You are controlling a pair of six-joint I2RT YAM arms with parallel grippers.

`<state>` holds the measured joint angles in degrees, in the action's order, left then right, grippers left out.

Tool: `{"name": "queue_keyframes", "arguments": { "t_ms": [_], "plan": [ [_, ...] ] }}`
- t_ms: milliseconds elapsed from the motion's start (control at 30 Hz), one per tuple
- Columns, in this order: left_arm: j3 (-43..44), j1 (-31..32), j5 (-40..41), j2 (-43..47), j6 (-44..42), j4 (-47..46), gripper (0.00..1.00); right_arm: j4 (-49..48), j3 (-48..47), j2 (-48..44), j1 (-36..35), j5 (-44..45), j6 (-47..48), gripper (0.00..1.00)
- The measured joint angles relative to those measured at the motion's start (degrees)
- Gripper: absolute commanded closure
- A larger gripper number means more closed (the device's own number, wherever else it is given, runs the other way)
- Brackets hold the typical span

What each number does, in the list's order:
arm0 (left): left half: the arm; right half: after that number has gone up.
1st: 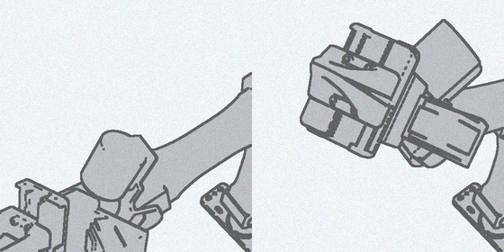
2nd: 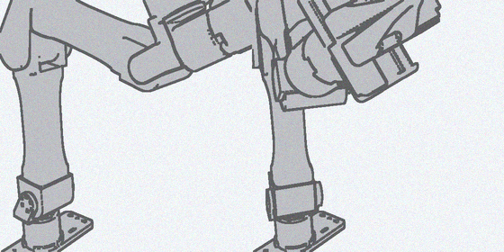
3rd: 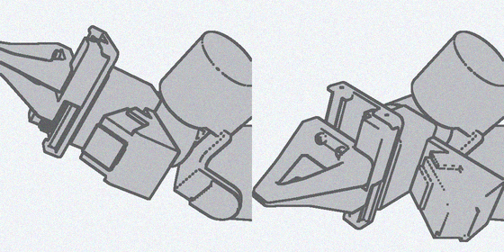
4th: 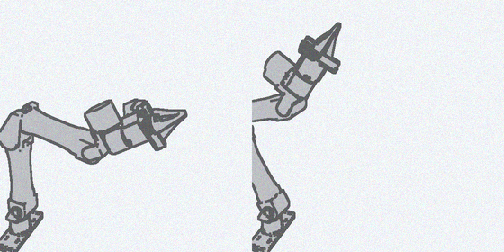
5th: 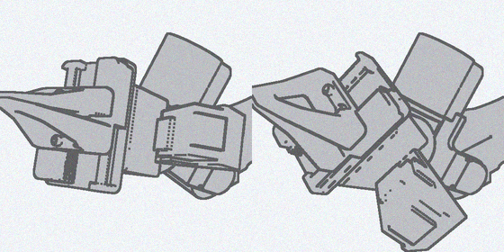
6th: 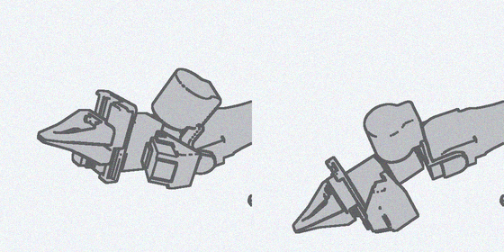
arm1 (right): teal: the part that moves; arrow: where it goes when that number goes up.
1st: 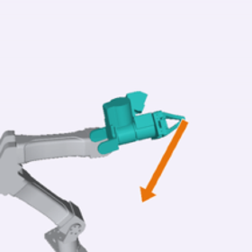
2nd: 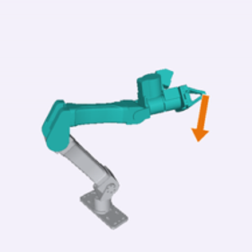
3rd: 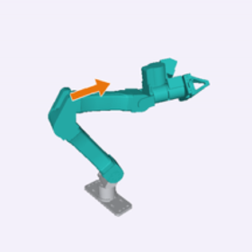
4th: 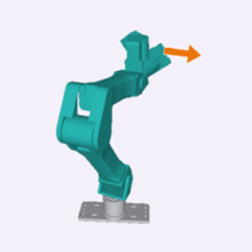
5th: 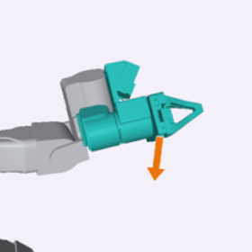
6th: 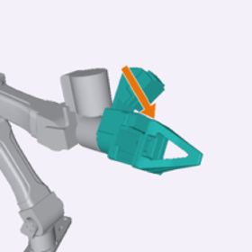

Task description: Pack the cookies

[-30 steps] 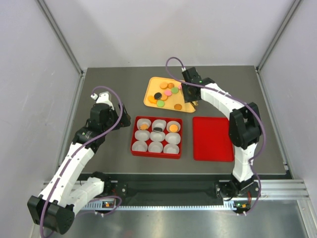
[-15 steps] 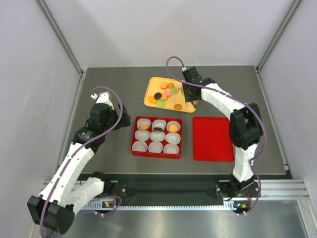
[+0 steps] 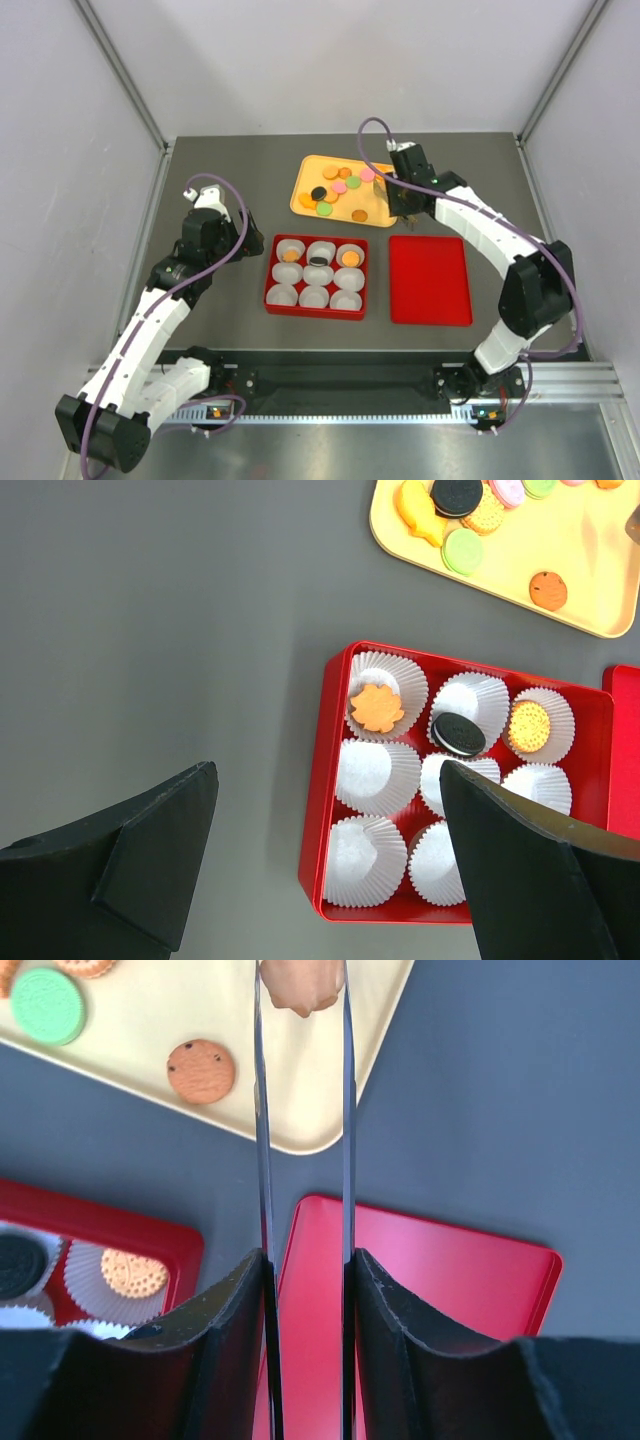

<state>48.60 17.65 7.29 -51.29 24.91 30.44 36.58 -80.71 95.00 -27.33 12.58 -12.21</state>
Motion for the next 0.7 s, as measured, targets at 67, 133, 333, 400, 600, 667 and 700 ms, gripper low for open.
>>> {"name": "queue_keyframes", "arguments": {
  "t_ms": [67, 133, 333, 400, 600, 667, 700],
  "plan": [
    [0.0, 0.0, 0.0, 0.0, 0.0, 0.0, 0.03, -0.15, 1.7, -2.19, 0.02, -1.09, -0.04, 0.69],
    [0.0, 0.0, 0.02, 0.0, 0.0, 0.0, 0.03, -0.07, 3.54, -4.87, -0.11, -2.8, -0.31, 0.68],
    [-0.02, 0.0, 0.02, 0.02, 0.0, 0.0, 0.03, -0.07, 6.1, -12.35, -5.49, -4.0, -1.27, 0.68],
    [-0.02, 0.0, 0.02, 0.02, 0.0, 0.0, 0.03, -0.22, 6.19, -14.4, -9.86, -4.31, -2.01, 0.67],
    [-0.02, -0.04, 0.07, 0.02, 0.0, 0.0, 0.03, -0.79, 6.21, -14.99, -23.61, -4.74, -4.42, 0.67],
    [-0.02, -0.04, 0.07, 0.02, 0.0, 0.0, 0.03, -1.01, 6.21, -14.19, -26.53, -4.74, -5.01, 0.67],
    [-0.02, -0.04, 0.09, 0.02, 0.0, 0.0, 0.03, -1.2, 6.21, -13.53, -27.93, -4.7, -5.44, 0.67]
  ]
}}
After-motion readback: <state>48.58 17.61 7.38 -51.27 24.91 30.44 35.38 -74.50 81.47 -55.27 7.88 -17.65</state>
